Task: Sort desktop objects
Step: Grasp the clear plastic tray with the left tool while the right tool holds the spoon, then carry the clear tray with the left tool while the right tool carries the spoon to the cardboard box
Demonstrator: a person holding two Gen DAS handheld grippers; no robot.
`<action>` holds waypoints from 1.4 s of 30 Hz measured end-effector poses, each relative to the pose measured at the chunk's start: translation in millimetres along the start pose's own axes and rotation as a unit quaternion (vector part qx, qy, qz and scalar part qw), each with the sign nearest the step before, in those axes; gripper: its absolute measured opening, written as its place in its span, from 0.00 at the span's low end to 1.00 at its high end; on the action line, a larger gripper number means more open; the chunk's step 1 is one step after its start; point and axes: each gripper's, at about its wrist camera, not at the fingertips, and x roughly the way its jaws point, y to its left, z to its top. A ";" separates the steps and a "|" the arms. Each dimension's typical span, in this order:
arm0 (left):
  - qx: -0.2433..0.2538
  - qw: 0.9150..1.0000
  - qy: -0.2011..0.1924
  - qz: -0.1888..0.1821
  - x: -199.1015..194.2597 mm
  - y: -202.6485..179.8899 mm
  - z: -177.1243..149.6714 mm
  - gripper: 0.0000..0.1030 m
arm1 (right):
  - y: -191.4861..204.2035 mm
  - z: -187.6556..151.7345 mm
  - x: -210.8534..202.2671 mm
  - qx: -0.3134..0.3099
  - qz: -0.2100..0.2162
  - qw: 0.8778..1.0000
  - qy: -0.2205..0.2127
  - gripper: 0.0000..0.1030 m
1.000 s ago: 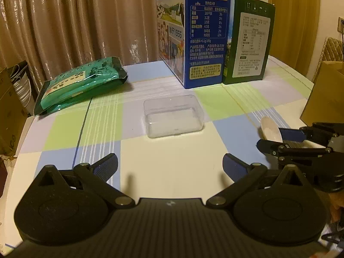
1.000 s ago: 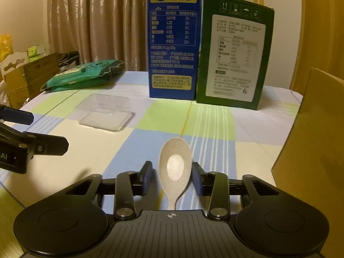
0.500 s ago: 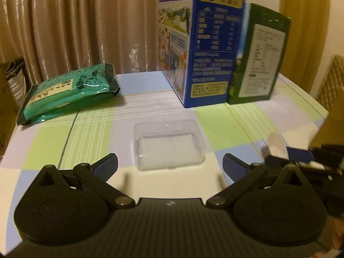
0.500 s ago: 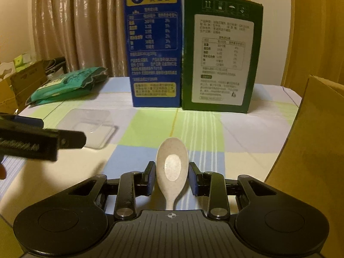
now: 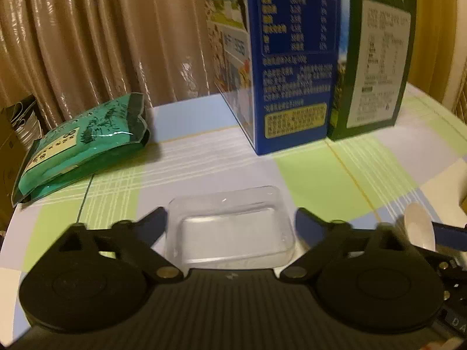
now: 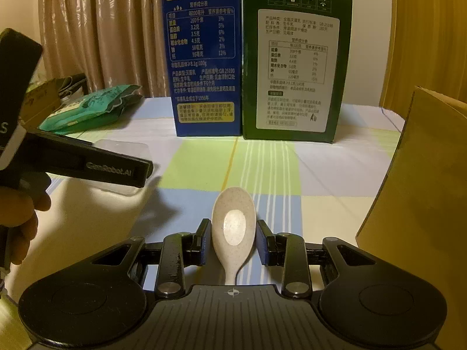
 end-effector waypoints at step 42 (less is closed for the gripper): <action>-0.034 0.998 0.000 -0.045 -343.4 -89.7 -141.1 0.80 | 4.9 -82.1 -306.6 0.012 0.024 0.999 -0.019 0.28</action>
